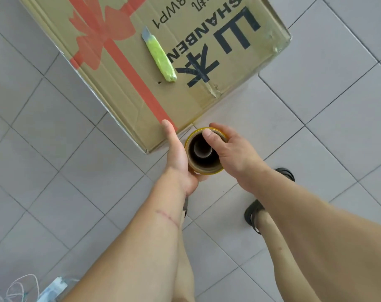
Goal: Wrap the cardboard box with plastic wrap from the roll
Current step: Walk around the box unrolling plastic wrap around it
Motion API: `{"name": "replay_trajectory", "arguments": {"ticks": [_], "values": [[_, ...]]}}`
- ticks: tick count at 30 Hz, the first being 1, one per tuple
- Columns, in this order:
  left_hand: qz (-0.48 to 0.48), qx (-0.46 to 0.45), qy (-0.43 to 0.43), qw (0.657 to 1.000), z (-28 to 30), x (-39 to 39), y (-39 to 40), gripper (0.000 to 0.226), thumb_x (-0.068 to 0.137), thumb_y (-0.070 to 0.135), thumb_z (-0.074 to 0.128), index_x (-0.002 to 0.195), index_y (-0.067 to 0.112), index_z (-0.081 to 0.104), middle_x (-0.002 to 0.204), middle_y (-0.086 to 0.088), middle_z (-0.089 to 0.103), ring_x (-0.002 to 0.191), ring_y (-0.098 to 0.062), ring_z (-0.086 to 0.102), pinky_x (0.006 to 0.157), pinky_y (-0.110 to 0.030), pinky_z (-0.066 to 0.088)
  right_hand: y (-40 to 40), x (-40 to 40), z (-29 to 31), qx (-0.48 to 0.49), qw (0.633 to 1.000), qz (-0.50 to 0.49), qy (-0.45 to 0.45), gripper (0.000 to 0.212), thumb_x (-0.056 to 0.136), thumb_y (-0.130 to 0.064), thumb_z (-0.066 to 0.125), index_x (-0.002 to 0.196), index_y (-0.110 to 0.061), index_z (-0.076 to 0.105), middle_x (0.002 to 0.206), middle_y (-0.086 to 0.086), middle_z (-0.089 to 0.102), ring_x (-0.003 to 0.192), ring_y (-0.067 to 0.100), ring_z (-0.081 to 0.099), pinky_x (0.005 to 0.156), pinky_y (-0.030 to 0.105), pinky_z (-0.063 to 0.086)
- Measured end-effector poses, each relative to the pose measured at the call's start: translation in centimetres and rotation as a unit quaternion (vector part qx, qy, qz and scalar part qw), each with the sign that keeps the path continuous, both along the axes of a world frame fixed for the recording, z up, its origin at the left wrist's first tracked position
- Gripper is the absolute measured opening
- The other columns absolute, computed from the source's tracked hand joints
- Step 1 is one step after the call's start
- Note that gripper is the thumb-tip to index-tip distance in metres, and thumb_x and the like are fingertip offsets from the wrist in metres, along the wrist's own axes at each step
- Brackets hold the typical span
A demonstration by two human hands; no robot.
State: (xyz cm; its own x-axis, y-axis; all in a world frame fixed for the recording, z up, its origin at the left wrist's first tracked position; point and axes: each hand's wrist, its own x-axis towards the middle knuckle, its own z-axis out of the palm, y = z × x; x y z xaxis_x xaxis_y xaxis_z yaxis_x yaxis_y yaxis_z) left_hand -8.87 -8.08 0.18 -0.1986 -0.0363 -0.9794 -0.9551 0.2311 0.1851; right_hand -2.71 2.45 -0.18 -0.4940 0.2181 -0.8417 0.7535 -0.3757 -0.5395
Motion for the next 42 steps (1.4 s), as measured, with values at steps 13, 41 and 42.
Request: {"name": "replay_trajectory", "arguments": {"ticks": [13, 41, 42], "values": [[-0.017, 0.039, -0.015, 0.999, -0.6, -1.0, 0.6, 0.131, 0.074, 0.110, 0.020, 0.137, 0.009, 0.075, 0.132, -0.023, 0.077, 0.128, -0.039, 0.073, 0.122, -0.056, 0.048, 0.2, 0.5, 0.5, -0.005, 1.000, 0.002, 0.014, 0.042, 0.097, -0.048, 0.052, 0.137, -0.035, 0.052, 0.135, -0.006, 0.056, 0.122, 0.011, 0.052, 0.106, 0.029, 0.042], [0.063, 0.075, -0.040, 0.994, -0.1, 2.0, 5.9, 0.128, 0.072, 0.110, 0.020, 0.135, 0.013, 0.075, 0.131, -0.022, 0.078, 0.128, -0.040, 0.072, 0.122, -0.057, 0.047, 7.1, 0.0, 1.3, 0.043, 0.994, 0.099, -0.017, 0.043, 0.095, -0.059, 0.046, 0.128, -0.033, 0.059, 0.114, -0.007, 0.060, 0.108, 0.014, 0.054, 0.093, 0.032, 0.045], [0.043, 0.062, -0.038, 0.996, -0.1, 2.3, 6.3, 0.127, 0.071, 0.110, 0.019, 0.133, 0.015, 0.076, 0.129, -0.020, 0.079, 0.126, -0.039, 0.072, 0.119, -0.058, 0.049, 7.5, 0.0, 1.2, 0.049, 0.993, 0.108, -0.020, 0.044, 0.094, -0.060, 0.049, 0.127, -0.033, 0.059, 0.113, -0.007, 0.060, 0.108, 0.015, 0.055, 0.093, 0.033, 0.046]]}}
